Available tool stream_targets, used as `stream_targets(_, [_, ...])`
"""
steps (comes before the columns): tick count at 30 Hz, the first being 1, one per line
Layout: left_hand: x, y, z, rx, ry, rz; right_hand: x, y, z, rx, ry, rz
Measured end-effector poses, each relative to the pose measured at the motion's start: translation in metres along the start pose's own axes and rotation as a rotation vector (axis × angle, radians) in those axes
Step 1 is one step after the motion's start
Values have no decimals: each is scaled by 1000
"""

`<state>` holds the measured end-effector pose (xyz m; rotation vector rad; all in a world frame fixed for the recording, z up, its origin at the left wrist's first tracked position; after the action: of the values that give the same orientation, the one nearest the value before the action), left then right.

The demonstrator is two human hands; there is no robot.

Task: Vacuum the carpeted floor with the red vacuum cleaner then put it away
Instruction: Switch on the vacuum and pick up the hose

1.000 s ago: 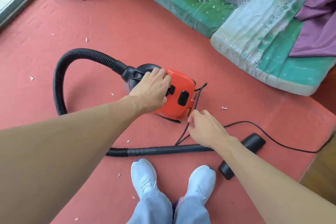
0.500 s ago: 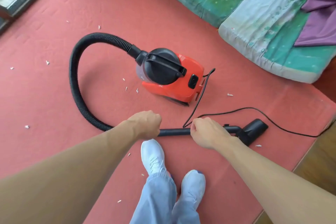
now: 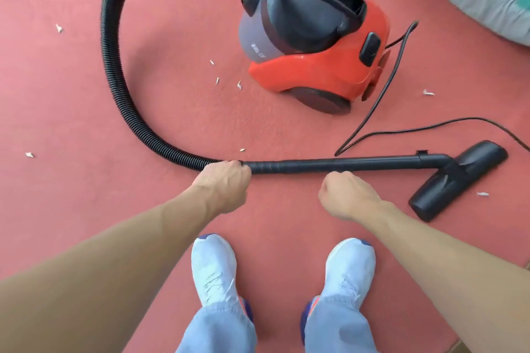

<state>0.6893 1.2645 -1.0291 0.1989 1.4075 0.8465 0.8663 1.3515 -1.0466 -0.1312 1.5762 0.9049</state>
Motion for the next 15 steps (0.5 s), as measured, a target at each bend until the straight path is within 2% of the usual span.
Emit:
stream_targets(5, [58,-39,-36,62,-72,175,65,-67,-34,1070,-247,-74])
stream_targets(7, [77,-52,-47,39,-69,184,82,-85,-51,1367,-292,-155])
stream_targets(10, [88,-76,-53,44,-57,146,100,-99,-69,1609,-291,-209])
stream_targets(15, [81,-85,-59,-55,-68,82,96,-101,-80,1891,-367,-119])
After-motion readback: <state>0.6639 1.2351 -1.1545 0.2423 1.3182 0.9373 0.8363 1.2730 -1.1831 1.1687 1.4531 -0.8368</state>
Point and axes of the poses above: each hand's wrist, its own x-axis towards the middle knuckle, its own y-axis out of the back of the hand, z = x × y, the point moved 7 cm from there along x, towards the middle knuckle, and after that the axes turned 15 degrees about -x, right-handed, at the moved point
